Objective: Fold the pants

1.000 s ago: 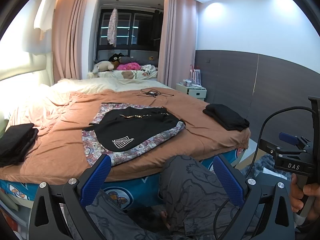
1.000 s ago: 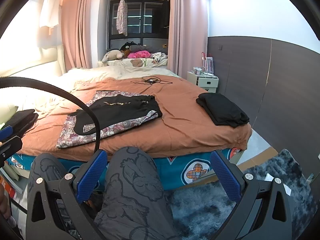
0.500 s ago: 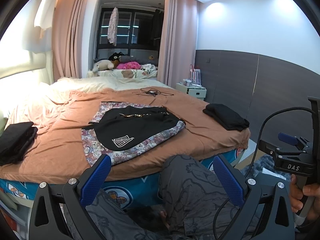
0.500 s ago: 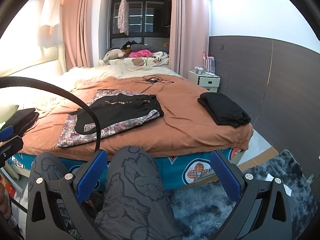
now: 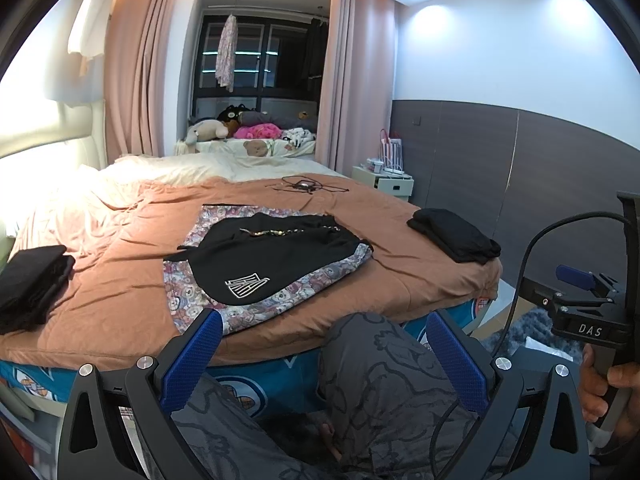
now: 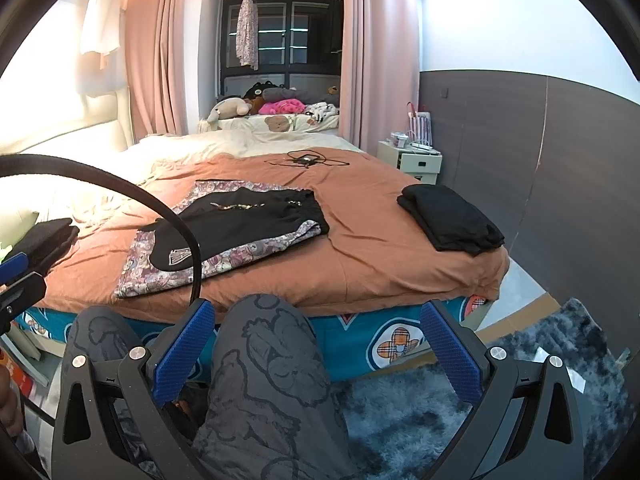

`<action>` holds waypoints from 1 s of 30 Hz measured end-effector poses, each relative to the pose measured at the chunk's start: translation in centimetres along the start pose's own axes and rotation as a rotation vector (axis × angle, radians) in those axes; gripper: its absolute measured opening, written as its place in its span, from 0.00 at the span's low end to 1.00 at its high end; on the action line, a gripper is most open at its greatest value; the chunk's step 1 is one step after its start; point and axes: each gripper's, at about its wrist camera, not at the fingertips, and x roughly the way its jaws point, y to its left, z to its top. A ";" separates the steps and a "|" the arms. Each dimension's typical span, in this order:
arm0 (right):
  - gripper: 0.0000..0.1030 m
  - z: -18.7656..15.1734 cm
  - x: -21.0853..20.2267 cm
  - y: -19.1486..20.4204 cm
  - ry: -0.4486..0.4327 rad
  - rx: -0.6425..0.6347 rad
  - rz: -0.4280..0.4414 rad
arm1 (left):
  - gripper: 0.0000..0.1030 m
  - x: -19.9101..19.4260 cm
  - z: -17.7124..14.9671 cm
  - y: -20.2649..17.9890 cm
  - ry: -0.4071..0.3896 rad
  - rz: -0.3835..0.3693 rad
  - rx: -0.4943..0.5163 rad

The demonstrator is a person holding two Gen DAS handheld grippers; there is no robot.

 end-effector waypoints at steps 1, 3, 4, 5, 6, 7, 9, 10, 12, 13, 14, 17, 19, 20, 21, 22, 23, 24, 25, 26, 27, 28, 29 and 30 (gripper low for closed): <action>1.00 0.1 0.1 0.0 -0.002 0.000 0.002 | 1.00 0.1 0.2 0.2 0.001 0.002 0.001; 1.00 0.5 0.5 0.1 -0.002 0.000 0.005 | 1.00 0.4 0.4 0.4 0.003 0.007 0.001; 1.00 0.7 0.8 0.1 0.001 0.001 0.008 | 1.00 0.6 0.4 0.6 0.004 0.006 -0.002; 1.00 0.9 1.2 0.1 0.006 0.002 0.013 | 1.00 0.8 0.6 0.8 0.006 0.004 -0.006; 1.00 1.0 1.5 0.1 0.009 0.002 0.015 | 1.00 1.0 0.7 1.1 0.010 0.005 -0.009; 1.00 1.2 2.0 0.1 0.014 0.002 0.016 | 1.00 1.3 0.9 1.5 0.014 0.006 -0.013; 1.00 1.5 2.9 0.0 0.026 0.004 0.020 | 1.00 1.8 1.1 2.1 0.019 0.013 -0.022; 1.00 1.6 3.3 -0.2 0.034 0.008 0.026 | 1.00 2.1 1.4 2.5 0.023 0.014 -0.029; 1.00 2.1 4.3 -0.6 0.050 0.018 0.033 | 1.00 2.9 1.7 3.3 0.036 0.011 -0.044; 1.00 2.3 5.0 -0.8 0.059 0.022 0.030 | 1.00 3.2 1.9 3.7 0.041 0.012 -0.050; 1.00 2.6 5.3 -0.9 0.065 0.026 0.026 | 1.00 3.6 2.0 4.2 0.045 0.016 -0.058; 1.00 3.4 6.6 -1.3 0.084 0.042 0.034 | 1.00 4.7 2.3 5.5 0.059 0.024 -0.081; 1.00 3.9 7.1 -1.5 0.090 0.047 0.041 | 1.00 5.5 2.4 6.5 0.068 0.029 -0.100; 1.00 4.2 7.6 -1.5 0.095 0.046 0.042 | 1.00 5.9 2.3 7.2 0.075 0.034 -0.115; 1.00 4.4 7.9 -1.6 0.100 0.043 0.044 | 1.00 6.3 2.3 7.7 0.081 0.038 -0.129; 1.00 4.7 8.4 -1.6 0.105 0.040 0.045 | 1.00 6.7 2.2 8.3 0.086 0.042 -0.146; 1.00 5.0 8.9 -1.6 0.109 0.036 0.045 | 1.00 7.1 2.1 8.9 0.091 0.045 -0.163; 1.00 5.2 9.3 -1.5 0.109 0.032 0.049 | 1.00 7.5 2.0 9.7 0.097 0.049 -0.184; 1.00 5.2 9.6 -1.5 0.109 0.031 0.052 | 1.00 7.7 1.9 10.2 0.101 0.046 -0.199; 1.00 5.4 10.0 -1.5 0.110 0.034 0.057 | 1.00 8.0 1.8 10.8 0.103 0.035 -0.215; 1.00 5.6 10.4 -1.6 0.111 0.037 0.065 | 1.00 8.3 1.7 11.3 0.108 0.032 -0.228; 1.00 5.7 10.7 -1.7 0.111 0.041 0.075 | 1.00 8.6 1.6 11.8 0.113 0.037 -0.240; 1.00 5.7 11.0 -1.8 0.114 0.045 0.084 | 1.00 8.9 1.6 12.2 0.114 0.042 -0.248; 1.00 5.8 11.4 -1.9 0.117 0.047 0.091 | 1.00 9.2 1.5 12.6 0.117 0.047 -0.257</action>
